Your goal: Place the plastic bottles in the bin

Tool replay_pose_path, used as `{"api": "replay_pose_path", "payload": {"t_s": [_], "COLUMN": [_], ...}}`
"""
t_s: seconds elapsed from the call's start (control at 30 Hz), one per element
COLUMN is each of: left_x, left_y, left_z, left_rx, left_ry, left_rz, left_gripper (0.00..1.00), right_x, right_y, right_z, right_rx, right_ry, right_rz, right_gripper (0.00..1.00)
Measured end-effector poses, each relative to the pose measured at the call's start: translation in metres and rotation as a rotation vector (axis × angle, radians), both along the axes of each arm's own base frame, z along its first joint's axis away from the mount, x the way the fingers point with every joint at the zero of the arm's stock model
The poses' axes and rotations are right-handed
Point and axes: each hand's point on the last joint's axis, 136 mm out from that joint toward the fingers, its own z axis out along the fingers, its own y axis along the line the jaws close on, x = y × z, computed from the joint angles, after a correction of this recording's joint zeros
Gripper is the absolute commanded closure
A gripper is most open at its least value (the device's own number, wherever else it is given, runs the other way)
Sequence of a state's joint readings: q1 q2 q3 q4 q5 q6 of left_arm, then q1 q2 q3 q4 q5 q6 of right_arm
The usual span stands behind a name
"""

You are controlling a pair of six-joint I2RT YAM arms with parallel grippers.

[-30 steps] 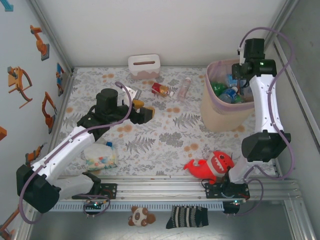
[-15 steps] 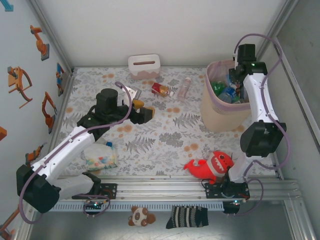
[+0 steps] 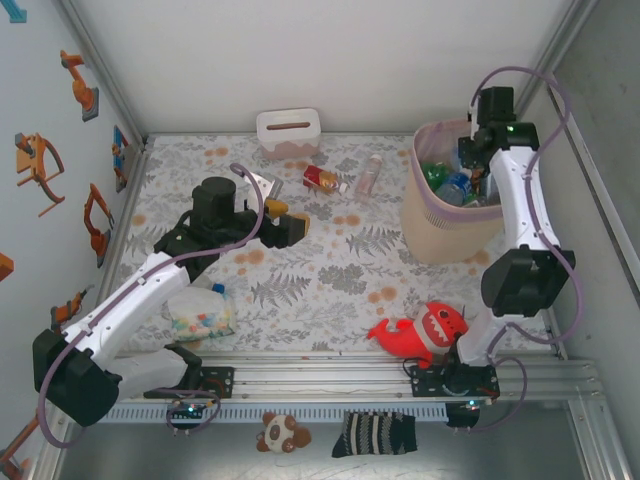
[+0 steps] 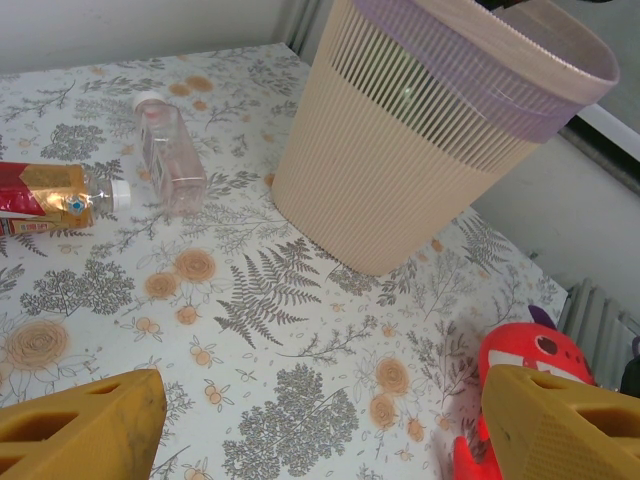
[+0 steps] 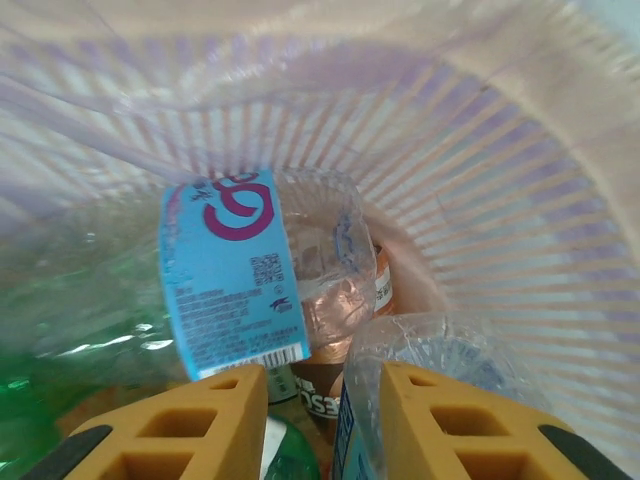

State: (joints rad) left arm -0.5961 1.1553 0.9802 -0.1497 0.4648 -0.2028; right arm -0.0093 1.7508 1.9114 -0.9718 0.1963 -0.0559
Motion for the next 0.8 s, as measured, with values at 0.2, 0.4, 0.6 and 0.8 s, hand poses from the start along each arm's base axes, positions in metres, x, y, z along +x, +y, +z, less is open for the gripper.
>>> {"api": "replay_pose_path", "payload": {"t_s": [0.2,0.4,0.6,0.8], "left_x": [0.001,0.009,0.014,0.017], "left_y": [0.001,0.009,0.015,0.019], "left_z": [-0.001,-0.009,-0.015,-0.026], "left_rx": [0.002,0.033,0.041,0.057], "left_ry": [0.004,0.031,0.069,0.110], "left_rz": [0.011,0.084,0.146,0.184], "left_gripper": [0.18,0.18,0.18,0.18], "right_x": [-0.012,-0.017,-0.024,-0.012], "right_y": [0.031,0.088,0.145,0.191], "right_z": [0.047,0.083,0.097,0.085], "right_rx": [0.087,0.165,0.219,0.239], "right_ry": [-0.109,-0.197,-0.224,-0.214], "right_rz": [0.079,0.208,0.303,0.313], "right_gripper": [0.62,0.62,0.62,0.58]}}
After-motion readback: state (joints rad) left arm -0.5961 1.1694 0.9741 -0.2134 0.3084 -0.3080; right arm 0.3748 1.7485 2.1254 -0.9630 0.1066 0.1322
